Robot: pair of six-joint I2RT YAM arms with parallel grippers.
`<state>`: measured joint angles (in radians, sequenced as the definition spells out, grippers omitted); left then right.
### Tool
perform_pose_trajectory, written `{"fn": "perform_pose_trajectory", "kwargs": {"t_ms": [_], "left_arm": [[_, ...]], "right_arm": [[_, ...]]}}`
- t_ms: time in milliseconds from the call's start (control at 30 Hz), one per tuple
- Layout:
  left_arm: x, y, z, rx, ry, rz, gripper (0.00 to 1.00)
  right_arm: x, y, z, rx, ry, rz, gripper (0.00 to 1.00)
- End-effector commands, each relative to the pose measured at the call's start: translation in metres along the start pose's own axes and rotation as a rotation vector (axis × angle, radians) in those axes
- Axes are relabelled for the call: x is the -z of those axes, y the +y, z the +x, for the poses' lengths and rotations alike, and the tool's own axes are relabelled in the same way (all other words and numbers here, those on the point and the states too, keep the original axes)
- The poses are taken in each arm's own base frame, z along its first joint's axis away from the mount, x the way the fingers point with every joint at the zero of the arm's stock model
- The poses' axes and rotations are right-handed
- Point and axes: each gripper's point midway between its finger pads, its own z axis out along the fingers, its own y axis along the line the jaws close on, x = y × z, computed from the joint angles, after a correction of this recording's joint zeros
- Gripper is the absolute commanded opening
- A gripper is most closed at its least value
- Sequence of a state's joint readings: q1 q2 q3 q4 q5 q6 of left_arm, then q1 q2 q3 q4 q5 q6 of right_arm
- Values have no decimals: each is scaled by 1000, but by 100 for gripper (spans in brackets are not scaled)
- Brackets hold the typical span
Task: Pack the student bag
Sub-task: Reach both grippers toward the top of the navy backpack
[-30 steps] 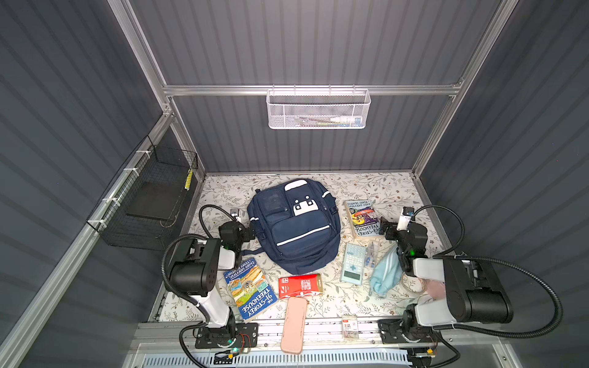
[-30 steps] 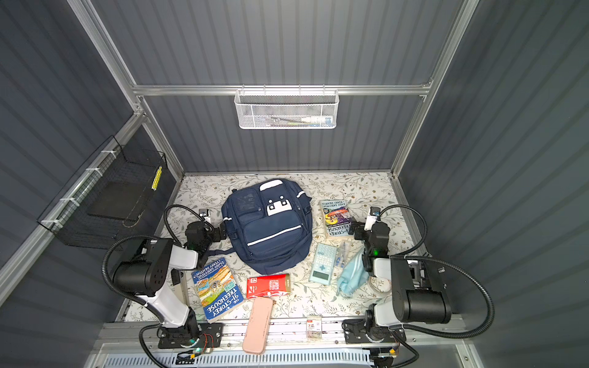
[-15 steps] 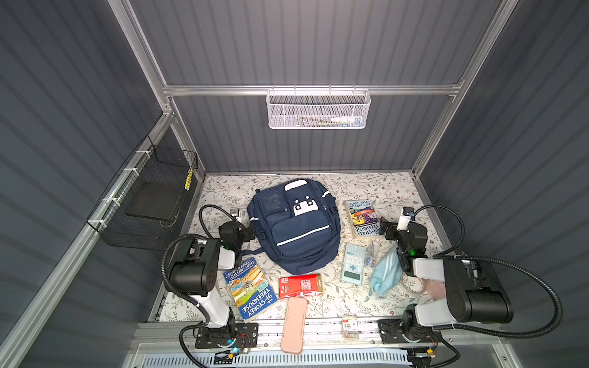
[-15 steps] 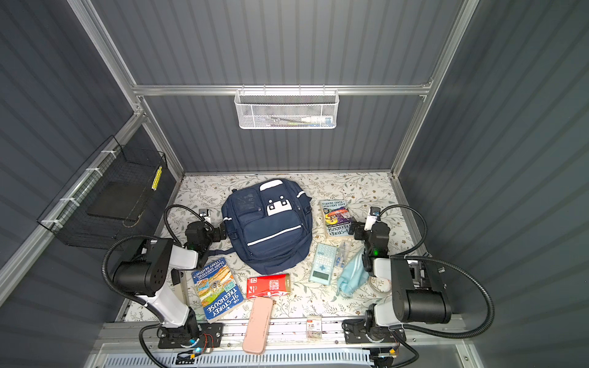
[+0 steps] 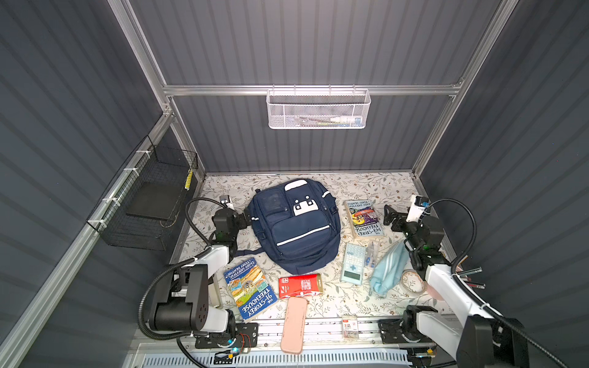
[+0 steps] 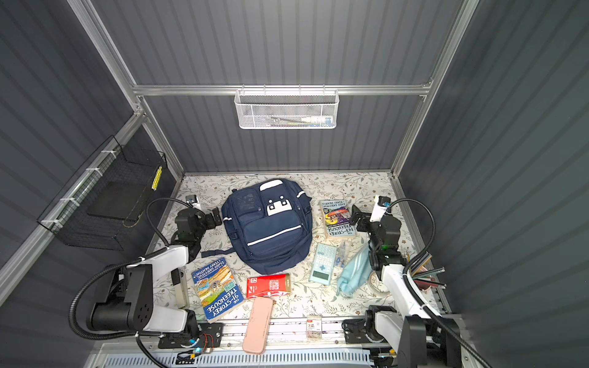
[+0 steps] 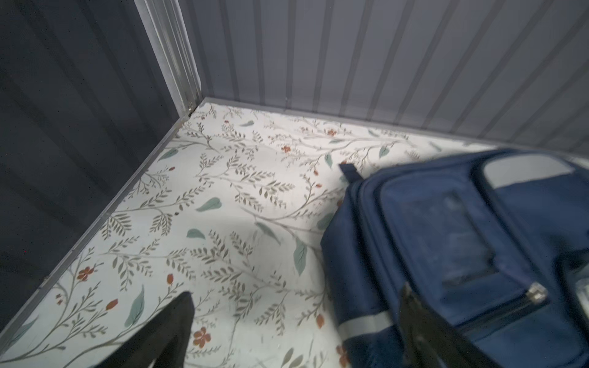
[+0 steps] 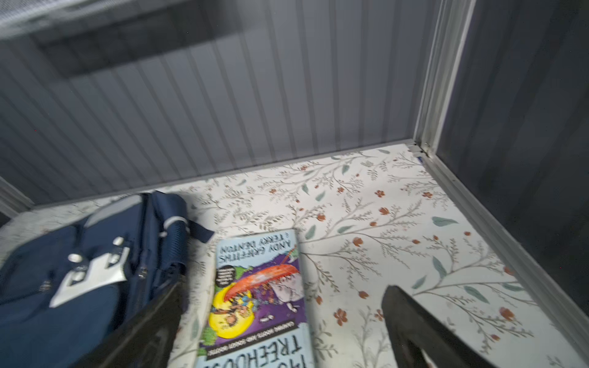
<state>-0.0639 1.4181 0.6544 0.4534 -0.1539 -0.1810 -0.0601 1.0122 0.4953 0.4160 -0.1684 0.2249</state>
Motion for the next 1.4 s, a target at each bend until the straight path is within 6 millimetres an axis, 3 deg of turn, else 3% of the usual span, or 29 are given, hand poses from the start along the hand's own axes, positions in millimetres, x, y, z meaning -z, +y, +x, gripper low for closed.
{"fn": "perform_pose_trajectory", "kwargs": {"t_ms": [0, 100, 200, 333, 433, 667, 867, 967, 1000, 1033, 1067, 1133, 1367], "left_arm": [[7, -23, 19, 180, 189, 91, 100], [14, -40, 20, 266, 242, 172, 100], [26, -58, 39, 300, 295, 230, 100], [41, -93, 71, 189, 393, 273, 97], [40, -98, 90, 171, 446, 272, 92], [30, -79, 112, 65, 479, 146, 92], [15, -95, 124, 99, 506, 213, 87], [8, -101, 125, 96, 516, 232, 78], [5, -101, 125, 91, 515, 230, 77], [3, -101, 122, 82, 507, 225, 77], [1, -100, 119, 72, 500, 217, 73], [-7, -101, 116, 54, 493, 205, 63], [-47, -114, 96, 17, 501, 201, 66]], "right_arm": [[4, 23, 33, -254, 223, -94, 99], [-1, 58, 39, -275, 293, -152, 99], [-5, 108, 48, -200, 367, -202, 99], [-17, 164, 84, -146, 531, -216, 99], [-24, 199, 110, -88, 592, -240, 99], [-48, 204, 175, -147, 786, -154, 94], [-63, 217, 197, -134, 843, -187, 81], [-67, 223, 209, -179, 862, -219, 66], [-69, 224, 212, -183, 875, -222, 57], [-70, 226, 215, -175, 891, -226, 42], [-71, 230, 216, -172, 905, -239, 35], [-68, 242, 220, -188, 936, -277, 32], [-43, 315, 234, -240, 975, -450, 37]]}}
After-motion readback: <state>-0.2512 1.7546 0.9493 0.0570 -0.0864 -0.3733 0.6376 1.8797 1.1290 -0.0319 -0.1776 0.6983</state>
